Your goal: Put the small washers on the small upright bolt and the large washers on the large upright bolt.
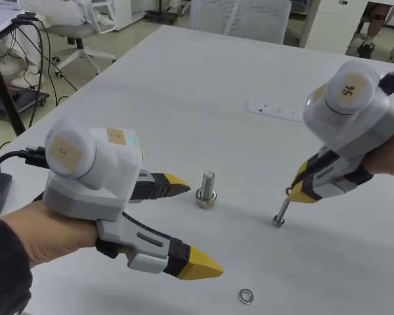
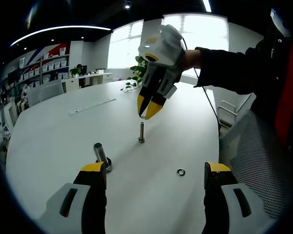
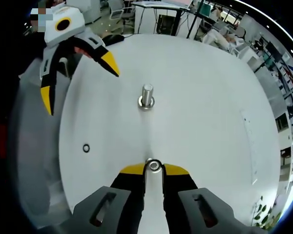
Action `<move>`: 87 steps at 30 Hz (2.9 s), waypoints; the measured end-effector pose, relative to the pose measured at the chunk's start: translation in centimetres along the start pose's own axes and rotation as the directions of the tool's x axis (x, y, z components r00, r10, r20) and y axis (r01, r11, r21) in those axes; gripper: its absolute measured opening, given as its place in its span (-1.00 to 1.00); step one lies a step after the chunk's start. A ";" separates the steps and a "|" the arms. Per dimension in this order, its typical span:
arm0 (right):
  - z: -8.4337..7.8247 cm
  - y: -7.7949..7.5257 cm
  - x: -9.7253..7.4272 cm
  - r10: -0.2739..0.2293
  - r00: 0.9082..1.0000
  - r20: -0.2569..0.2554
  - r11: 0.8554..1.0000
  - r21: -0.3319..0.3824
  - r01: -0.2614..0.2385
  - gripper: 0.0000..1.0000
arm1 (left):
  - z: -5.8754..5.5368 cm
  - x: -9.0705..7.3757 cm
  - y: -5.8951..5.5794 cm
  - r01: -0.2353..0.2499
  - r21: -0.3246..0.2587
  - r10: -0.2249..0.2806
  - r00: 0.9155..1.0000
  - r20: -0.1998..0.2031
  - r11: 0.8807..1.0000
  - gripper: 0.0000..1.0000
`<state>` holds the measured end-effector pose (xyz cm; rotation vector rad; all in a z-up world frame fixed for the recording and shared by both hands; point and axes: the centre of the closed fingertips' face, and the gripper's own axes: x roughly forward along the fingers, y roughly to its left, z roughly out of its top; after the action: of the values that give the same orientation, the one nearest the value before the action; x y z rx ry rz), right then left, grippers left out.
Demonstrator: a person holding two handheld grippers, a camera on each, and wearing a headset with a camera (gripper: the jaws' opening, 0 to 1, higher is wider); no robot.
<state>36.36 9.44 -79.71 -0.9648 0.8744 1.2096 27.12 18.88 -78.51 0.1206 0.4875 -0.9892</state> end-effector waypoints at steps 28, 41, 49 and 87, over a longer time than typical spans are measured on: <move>-1.0 0.3 1.5 0.040 0.998 -0.038 0.999 -0.002 -0.040 -0.73 | -0.5 0.2 0.0 -0.001 -0.017 0.001 1.000 -0.005 1.000 0.64; -1.7 0.5 3.0 0.060 0.997 -0.048 0.998 0.017 -0.059 -0.73 | -0.6 0.2 0.0 -0.003 -0.019 0.003 1.000 -0.008 1.000 0.64; -2.1 0.6 4.3 0.070 0.996 -0.058 0.997 0.022 -0.069 -0.73 | -0.6 0.1 0.0 -0.007 -0.022 0.007 1.000 -0.010 1.000 0.64; -2.6 0.6 5.5 0.078 0.996 -0.041 0.996 0.039 -0.077 -0.60 | -0.8 0.2 0.1 -0.005 -0.028 0.004 1.000 -0.026 1.000 0.63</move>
<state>36.50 8.93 -85.80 -0.9365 0.9725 1.2379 26.99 19.00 -79.27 0.1093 0.5241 -0.9772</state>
